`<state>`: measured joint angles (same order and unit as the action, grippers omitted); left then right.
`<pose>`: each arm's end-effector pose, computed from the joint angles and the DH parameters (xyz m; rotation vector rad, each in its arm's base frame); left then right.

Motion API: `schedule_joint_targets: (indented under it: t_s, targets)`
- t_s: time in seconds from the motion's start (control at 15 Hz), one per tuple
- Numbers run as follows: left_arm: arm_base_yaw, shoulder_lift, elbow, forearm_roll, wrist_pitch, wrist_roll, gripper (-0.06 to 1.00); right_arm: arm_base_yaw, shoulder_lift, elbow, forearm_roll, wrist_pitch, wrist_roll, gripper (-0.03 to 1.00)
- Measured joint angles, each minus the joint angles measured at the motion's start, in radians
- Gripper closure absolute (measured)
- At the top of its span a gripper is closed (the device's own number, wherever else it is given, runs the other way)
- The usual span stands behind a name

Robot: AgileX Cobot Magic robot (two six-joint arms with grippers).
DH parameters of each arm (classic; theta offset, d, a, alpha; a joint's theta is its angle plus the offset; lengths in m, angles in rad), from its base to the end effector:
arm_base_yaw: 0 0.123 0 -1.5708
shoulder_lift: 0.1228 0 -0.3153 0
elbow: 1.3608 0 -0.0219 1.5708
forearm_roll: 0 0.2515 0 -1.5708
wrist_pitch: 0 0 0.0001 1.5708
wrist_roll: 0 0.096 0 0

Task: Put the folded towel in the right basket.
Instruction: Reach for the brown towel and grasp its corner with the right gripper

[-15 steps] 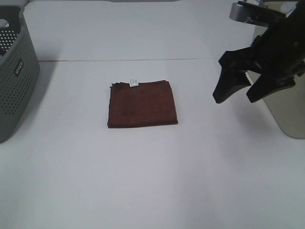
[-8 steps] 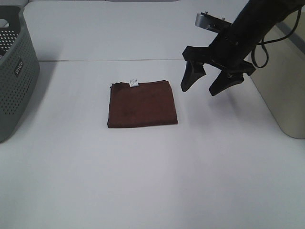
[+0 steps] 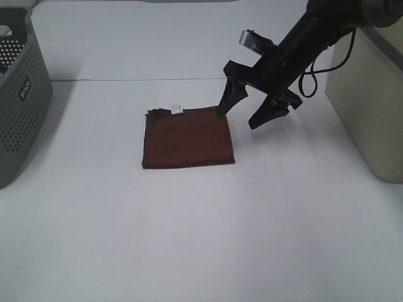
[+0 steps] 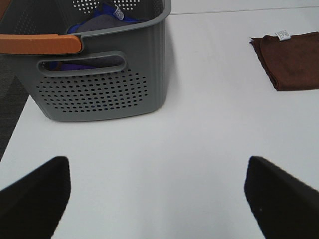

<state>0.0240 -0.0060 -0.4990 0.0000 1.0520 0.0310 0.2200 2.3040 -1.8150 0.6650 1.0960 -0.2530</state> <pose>-0.0307 -0.0007 0.2756 0.0071 2.0308 0.0347 0.4688 0.1588 0.1725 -0.2656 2.9143 0.9041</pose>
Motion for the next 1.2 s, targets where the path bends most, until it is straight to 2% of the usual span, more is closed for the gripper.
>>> schedule_joint_targets:
  t_s: [0.2,0.8,1.0,1.13,1.2]
  targets:
    - [0.0,0.0,0.0,0.0,0.0,0.0,0.06,-0.056,0.059,-0.01,0.131,0.008,-0.063,0.2]
    - [0.0,0.0,0.0,0.0,0.0,0.0,0.06,-0.053,0.152,-0.01,0.197,-0.126,-0.161,0.18]
    - [0.0,0.0,0.0,0.0,0.0,0.0,0.06,-0.006,0.163,-0.017,0.215,-0.183,-0.166,0.18]
    - [0.0,0.0,0.0,0.0,0.0,0.0,0.06,0.026,0.189,-0.024,0.284,-0.186,-0.168,0.18]
    - [0.0,0.0,0.0,0.0,0.0,0.0,0.06,0.026,0.189,-0.024,0.284,-0.186,-0.168,0.18]
